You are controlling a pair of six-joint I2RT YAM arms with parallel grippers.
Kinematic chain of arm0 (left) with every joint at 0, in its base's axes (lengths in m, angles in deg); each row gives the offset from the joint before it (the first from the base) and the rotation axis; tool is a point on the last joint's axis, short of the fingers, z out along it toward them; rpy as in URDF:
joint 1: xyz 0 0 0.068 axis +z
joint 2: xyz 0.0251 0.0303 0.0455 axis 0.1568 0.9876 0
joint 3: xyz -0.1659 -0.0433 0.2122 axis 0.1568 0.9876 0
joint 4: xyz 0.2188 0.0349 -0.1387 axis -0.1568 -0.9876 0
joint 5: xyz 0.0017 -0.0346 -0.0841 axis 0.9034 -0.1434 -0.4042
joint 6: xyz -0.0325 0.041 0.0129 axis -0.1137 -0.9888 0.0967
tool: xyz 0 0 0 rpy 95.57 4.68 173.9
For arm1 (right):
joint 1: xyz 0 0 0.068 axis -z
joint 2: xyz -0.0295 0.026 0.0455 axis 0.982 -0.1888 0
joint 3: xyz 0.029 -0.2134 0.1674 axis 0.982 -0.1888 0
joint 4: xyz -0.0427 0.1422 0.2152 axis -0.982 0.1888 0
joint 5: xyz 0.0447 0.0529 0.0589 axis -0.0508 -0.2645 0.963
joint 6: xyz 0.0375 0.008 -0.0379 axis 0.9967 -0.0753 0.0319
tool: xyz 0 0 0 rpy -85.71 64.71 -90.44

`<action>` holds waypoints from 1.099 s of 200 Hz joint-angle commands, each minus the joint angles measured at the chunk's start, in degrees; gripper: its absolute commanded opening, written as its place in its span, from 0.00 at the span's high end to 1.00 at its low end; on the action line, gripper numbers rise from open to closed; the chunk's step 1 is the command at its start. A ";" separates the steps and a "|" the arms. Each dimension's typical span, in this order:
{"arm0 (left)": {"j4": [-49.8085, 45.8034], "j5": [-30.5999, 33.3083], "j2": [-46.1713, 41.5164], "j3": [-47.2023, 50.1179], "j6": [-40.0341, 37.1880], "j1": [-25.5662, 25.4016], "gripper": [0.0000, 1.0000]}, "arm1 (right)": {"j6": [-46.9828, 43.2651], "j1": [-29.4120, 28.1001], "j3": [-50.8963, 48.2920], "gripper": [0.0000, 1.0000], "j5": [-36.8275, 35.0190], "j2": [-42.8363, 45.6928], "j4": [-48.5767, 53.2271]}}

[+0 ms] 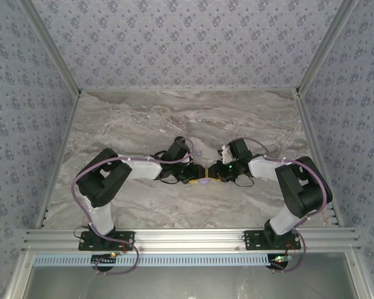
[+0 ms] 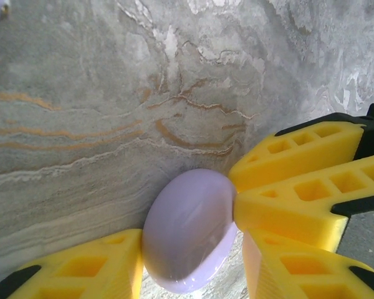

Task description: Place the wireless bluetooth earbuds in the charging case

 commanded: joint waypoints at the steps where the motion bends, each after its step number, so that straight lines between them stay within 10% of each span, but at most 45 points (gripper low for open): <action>1: 0.93 -2.11 2.10 0.55 1.12 -1.33 0.57 | 1.43 -0.11 -1.58 0.77 -0.21 -1.84 0.43; 220: 14.51 -1.79 0.53 5.26 8.19 -0.86 0.62 | 3.44 0.79 -1.87 0.77 4.77 -1.49 -2.00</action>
